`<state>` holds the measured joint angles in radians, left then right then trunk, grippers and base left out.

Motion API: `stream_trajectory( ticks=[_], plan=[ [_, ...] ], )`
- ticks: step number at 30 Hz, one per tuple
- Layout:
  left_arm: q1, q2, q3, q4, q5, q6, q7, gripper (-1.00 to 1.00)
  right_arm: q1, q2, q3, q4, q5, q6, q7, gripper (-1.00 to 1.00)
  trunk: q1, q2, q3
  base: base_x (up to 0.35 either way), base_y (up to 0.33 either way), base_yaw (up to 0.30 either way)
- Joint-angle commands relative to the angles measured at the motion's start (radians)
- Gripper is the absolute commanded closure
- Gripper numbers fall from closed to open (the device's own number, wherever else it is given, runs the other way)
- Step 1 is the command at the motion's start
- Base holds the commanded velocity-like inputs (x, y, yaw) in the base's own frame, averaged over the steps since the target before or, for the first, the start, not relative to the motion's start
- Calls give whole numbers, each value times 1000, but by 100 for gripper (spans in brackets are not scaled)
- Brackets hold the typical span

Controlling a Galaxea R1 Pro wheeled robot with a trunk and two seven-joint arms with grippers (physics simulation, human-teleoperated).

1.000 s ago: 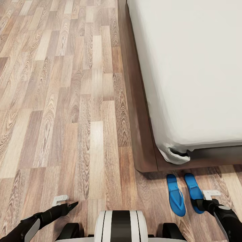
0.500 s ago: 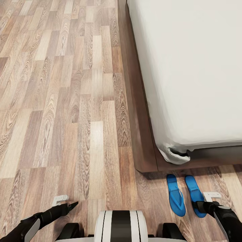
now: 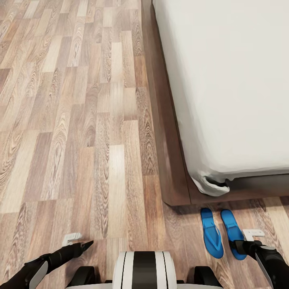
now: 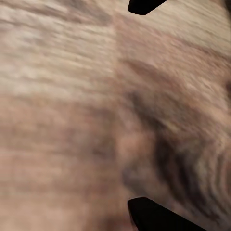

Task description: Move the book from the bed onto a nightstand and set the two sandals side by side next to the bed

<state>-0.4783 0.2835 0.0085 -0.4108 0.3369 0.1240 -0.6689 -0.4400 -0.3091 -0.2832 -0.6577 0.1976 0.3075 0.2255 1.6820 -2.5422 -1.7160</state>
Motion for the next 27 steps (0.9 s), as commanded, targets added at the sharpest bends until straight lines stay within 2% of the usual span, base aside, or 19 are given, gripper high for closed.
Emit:
stream_trajectory(
  ticks=[1,10,11,27],
  plan=[
    [0,0,2,0,8,8,-1,-100,0,1,-5,-2,11,4,9,100,0,0,0,0,0,0],
    [0,0,2,0,8,8,-1,-100,0,1,-5,-2,11,4,9,100,0,0,0,0,0,0],
    [0,0,2,0,8,8,-1,-100,0,1,-5,-2,11,3,8,-100,0,0,0,0,0,0],
    [0,0,2,0,7,8,-1,-100,0,1,-5,-3,11,2,8,-100,0,0,0,0,0,0]
  ],
)
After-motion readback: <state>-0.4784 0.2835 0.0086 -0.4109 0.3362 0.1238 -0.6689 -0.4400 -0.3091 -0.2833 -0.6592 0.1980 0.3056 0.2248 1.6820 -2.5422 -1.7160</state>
